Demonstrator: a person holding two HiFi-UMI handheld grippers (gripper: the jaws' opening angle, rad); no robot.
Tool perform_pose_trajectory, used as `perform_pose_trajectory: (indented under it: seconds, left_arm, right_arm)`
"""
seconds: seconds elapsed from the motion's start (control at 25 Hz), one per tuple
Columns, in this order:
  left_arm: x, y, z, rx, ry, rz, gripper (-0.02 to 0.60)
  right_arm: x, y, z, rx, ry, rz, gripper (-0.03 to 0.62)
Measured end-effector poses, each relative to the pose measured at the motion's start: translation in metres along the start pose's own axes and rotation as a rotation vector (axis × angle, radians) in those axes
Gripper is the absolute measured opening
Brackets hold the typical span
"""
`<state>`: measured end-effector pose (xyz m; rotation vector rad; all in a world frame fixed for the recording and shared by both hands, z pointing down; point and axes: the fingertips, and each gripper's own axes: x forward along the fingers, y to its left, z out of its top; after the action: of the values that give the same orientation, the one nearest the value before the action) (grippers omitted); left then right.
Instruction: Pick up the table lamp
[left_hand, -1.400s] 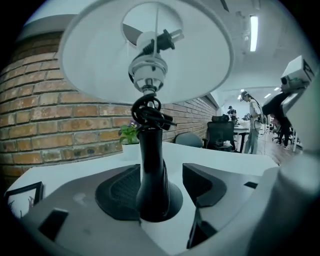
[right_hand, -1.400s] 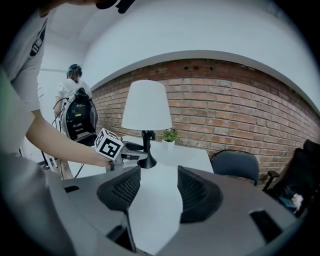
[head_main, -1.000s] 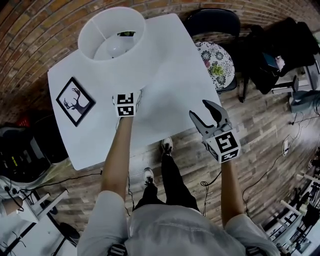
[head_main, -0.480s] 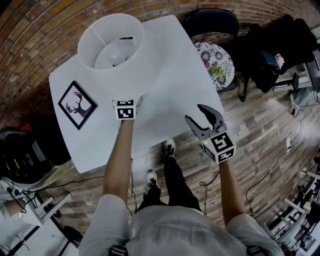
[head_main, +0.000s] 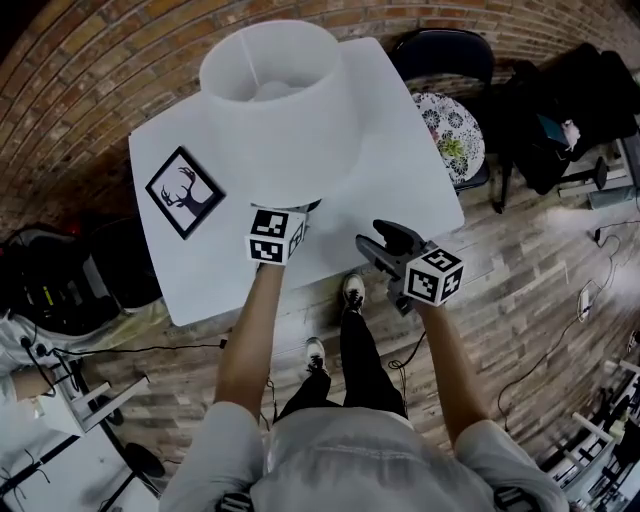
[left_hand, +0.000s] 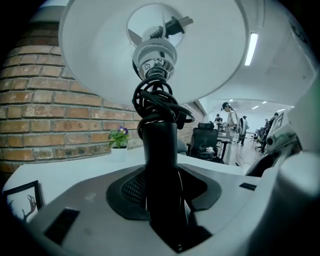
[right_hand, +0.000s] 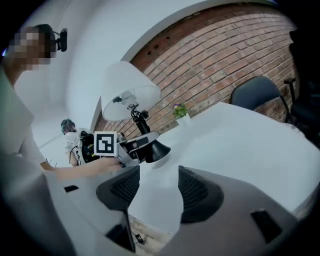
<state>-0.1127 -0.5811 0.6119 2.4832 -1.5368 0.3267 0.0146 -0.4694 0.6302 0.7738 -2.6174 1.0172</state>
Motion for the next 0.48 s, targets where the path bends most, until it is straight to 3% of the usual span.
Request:
perform_pose_trajectory:
  seconds: [0.16,0.48]
  left_arm:
    - [-0.034,-0.021,0.008,-0.013,0.013,-0.049,0.161]
    - [-0.105,-0.079,0.032,-0.024,-0.024,-0.184,0.163]
  right_arm:
    - [0.013,0.028,-0.020,0.119,0.002,0.095,0.247]
    - [0.007,0.087,-0.039,0.392,-0.102,0.327,0.242]
